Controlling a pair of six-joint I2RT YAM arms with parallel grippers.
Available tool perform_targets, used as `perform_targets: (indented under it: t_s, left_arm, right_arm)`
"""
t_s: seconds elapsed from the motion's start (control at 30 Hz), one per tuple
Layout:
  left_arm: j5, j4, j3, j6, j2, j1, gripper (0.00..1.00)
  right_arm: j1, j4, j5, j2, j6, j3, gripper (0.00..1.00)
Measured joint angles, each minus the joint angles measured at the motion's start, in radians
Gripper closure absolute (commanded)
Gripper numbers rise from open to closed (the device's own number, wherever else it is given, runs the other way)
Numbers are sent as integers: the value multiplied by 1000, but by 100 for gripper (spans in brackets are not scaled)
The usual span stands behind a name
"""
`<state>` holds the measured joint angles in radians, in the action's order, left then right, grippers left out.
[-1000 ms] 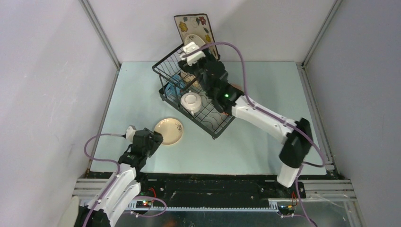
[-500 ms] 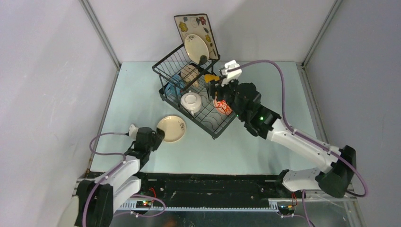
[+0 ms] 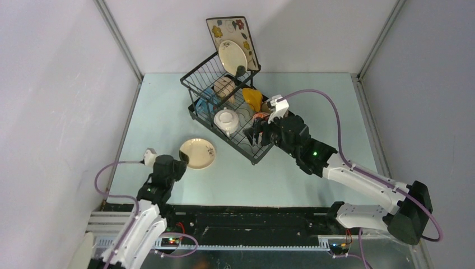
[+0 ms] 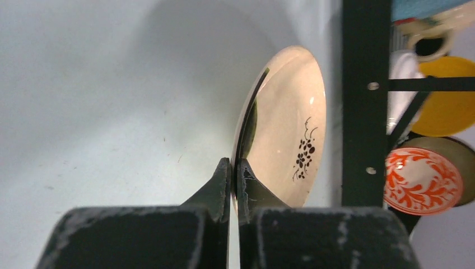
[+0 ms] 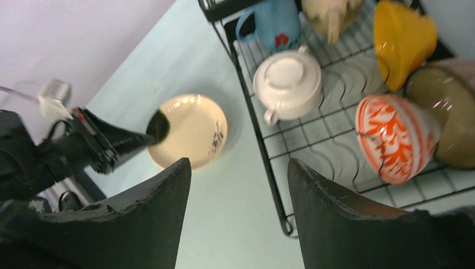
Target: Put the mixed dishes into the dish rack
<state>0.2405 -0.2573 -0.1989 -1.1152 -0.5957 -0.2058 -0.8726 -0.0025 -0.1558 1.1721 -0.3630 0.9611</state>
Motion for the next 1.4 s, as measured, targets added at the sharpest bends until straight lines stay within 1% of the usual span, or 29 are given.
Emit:
perform_targets:
  t_s: [0.13, 0.23, 0.3, 0.47, 0.63, 0.77, 0.97, 1.1, 1.17, 1.2, 1.23, 1.27, 1.3, 1.33, 1.37, 1.4]
  left_arm:
    - [29, -170, -51, 26, 212, 1, 100]
    - [39, -240, -111, 45, 317, 1, 100]
    - [37, -273, -154, 63, 351, 2, 100]
    - [6, -315, -236, 115, 378, 2, 100]
    - [-59, -298, -284, 187, 396, 2, 100]
    - [-144, -260, -306, 229, 393, 2, 100]
    - [-264, -179, -308, 253, 389, 2, 100]
    - [-318, -133, -308, 253, 388, 2, 100]
    - [-336, -115, -308, 255, 385, 2, 100]
    - [-346, -108, -308, 257, 380, 2, 100]
    - [-358, -99, -308, 260, 372, 2, 100]
    - [-365, -94, -308, 261, 367, 2, 100]
    - [-374, -88, -308, 261, 359, 2, 100]
    - [-383, -82, -308, 262, 351, 2, 100]
    - [-389, -78, -308, 262, 345, 2, 100]
    - [-397, -70, -308, 262, 339, 2, 100]
  right_arm:
    - [0, -4, 46, 8, -64, -35, 34]
    - [0, 9, 81, 13, -103, -35, 35]
    - [0, 28, 103, 16, -142, -35, 36]
    - [0, 80, 172, 53, -249, -35, 38]
    - [0, 136, 220, 93, -336, -35, 39]
    - [-3, 190, 243, 136, -376, -35, 39]
    - [-24, 220, 247, 206, -407, -22, 38]
    - [-29, 237, 254, 234, -416, 2, 39]
    - [-29, 255, 263, 238, -416, 6, 43]
    - [-29, 264, 267, 239, -416, 8, 50]
    - [-29, 274, 270, 240, -416, 10, 54]
    - [-29, 278, 273, 241, -414, 11, 65]
    - [-29, 285, 276, 241, -416, 11, 70]
    - [-29, 290, 278, 242, -416, 11, 80]
    - [-29, 293, 282, 244, -417, 11, 86]
    - [-29, 294, 284, 245, -414, 12, 97]
